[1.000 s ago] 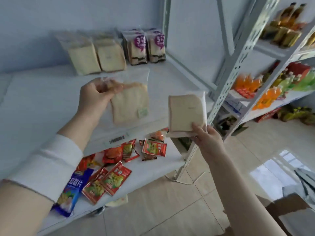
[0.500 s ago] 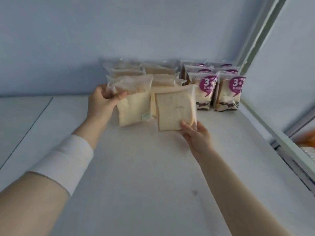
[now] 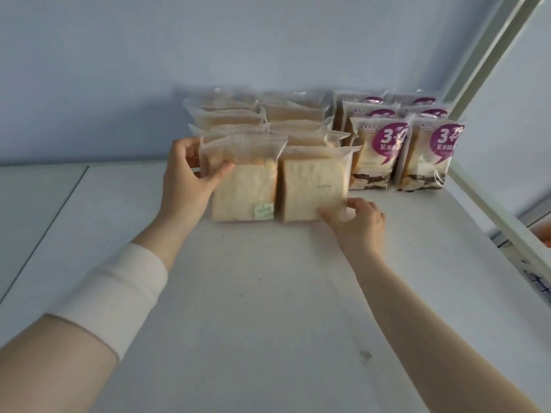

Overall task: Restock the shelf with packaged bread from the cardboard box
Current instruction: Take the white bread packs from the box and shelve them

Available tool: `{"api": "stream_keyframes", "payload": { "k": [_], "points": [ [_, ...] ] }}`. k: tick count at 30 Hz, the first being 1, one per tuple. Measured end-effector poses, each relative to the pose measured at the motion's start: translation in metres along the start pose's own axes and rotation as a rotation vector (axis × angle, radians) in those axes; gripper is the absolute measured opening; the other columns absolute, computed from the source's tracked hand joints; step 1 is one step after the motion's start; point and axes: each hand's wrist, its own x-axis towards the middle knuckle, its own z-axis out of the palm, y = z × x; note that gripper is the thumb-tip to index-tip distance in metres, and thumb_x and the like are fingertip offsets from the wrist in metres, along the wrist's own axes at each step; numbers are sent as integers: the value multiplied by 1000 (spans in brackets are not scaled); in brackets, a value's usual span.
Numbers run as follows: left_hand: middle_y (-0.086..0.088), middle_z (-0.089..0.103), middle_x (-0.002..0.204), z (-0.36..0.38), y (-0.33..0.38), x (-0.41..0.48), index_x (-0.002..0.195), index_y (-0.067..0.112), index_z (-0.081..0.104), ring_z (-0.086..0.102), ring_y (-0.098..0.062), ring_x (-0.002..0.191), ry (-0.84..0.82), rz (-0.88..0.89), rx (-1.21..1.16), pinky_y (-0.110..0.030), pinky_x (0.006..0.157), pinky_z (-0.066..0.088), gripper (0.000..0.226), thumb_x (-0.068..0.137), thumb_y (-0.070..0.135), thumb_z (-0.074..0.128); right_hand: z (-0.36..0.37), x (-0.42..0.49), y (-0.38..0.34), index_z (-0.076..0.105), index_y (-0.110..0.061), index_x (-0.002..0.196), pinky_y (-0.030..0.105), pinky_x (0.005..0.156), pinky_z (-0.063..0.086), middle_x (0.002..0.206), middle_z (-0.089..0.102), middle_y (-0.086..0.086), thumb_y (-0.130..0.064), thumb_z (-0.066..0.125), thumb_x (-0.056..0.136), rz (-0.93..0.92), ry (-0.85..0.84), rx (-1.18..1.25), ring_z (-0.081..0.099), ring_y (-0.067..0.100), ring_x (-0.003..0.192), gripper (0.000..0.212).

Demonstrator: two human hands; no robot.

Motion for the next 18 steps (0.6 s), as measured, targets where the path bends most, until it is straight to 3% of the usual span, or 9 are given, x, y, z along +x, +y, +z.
{"api": "stream_keyframes", "payload": {
  "k": [3, 6, 9, 13, 18],
  "points": [
    [-13, 51, 122, -17, 10, -13, 126, 4, 42, 53, -18, 102, 68, 6, 61, -30, 92, 44, 64, 74, 22, 75, -18, -19, -6, 43, -19, 134, 37, 104, 32, 137, 42, 5, -46, 68, 76, -34, -51, -128, 31, 25, 128, 70],
    [-23, 49, 120, -34, 24, -46, 124, -1, 45, 48, -37, 110, 131, 256, 267, -38, 98, 34, 61, 75, 23, 72, -46, -58, -3, 33, -19, 140, 39, 106, 30, 142, 37, 6, -40, 69, 78, -83, 21, -207, 29, 26, 131, 74],
    [-26, 49, 118, -25, 50, -98, 120, 0, 49, 44, -42, 111, -160, 488, 500, -48, 90, 35, 56, 73, 19, 73, -75, -112, 12, 36, -20, 137, 40, 103, 32, 140, 36, 8, -33, 68, 80, -159, 102, -445, 30, 28, 130, 67],
    [-18, 41, 126, 14, 108, -185, 125, 8, 41, 39, -35, 116, -616, 674, 699, -43, 90, 38, 52, 82, 22, 65, -131, -189, 49, 38, -19, 134, 43, 100, 35, 138, 33, 9, -25, 66, 82, -84, 96, -621, 28, 29, 129, 59],
    [-14, 45, 122, 74, 180, -309, 122, 12, 40, 45, -31, 110, -810, 884, 722, -39, 88, 40, 38, 86, 15, 53, -231, -283, 131, 41, -13, 128, 45, 93, 41, 132, 35, 13, -15, 61, 84, 121, 185, -703, 31, 32, 123, 48]
  ]
}}
